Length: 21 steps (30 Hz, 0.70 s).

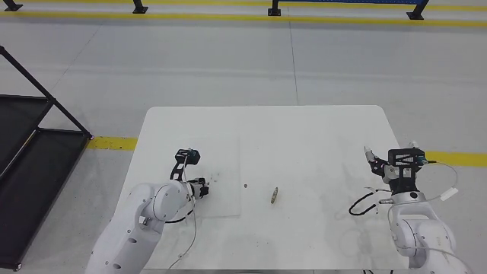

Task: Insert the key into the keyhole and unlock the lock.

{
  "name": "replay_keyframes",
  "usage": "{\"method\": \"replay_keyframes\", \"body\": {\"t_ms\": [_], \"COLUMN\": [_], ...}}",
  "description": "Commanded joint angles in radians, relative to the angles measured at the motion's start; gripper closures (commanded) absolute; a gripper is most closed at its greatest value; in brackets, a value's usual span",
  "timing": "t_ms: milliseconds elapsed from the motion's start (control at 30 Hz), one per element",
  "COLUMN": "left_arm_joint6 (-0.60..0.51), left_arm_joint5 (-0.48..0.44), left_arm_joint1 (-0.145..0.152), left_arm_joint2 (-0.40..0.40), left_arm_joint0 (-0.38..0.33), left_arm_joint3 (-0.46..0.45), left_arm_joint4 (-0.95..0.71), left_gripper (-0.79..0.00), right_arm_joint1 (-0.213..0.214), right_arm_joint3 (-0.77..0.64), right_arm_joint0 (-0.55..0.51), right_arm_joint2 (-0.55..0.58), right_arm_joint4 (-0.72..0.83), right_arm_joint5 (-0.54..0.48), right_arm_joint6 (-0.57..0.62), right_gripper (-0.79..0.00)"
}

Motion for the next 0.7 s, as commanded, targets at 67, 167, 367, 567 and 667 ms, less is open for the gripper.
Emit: {"method": "replay_keyframes", "body": {"t_ms": [67, 167, 367, 567, 667], "left_arm_joint6": [-0.006, -0.016, -0.034, -0.027, -0.002], "left_arm_joint5": [0.001, 0.002, -0.020, -0.055, -0.094], "left_arm_joint1": [0.003, 0.006, 0.013, 0.019, 0.020], "left_arm_joint2": [-0.008, -0.022, -0.047, -0.081, -0.116], "left_arm_joint0": [0.010, 0.027, 0.063, 0.094, 0.113], "left_arm_joint3": [-0.018, -0.048, -0.112, -0.163, -0.179], "left_arm_joint4": [0.003, 0.004, 0.018, -0.008, -0.083], "left_gripper": [0.000, 0.000, 0.000, 0.000, 0.000], "right_arm_joint1": [0.000, 0.000, 0.000, 0.000, 0.000], "right_arm_joint3": [0.000, 0.000, 0.000, 0.000, 0.000], "right_arm_joint0": [0.000, 0.000, 0.000, 0.000, 0.000], "right_arm_joint2": [0.000, 0.000, 0.000, 0.000, 0.000], "right_arm_joint4": [0.000, 0.000, 0.000, 0.000, 0.000], "right_arm_joint5": [0.000, 0.000, 0.000, 0.000, 0.000], "right_arm_joint6": [0.000, 0.000, 0.000, 0.000, 0.000], "right_gripper": [-0.785, -0.785, -0.785, -0.785, -0.785]}}
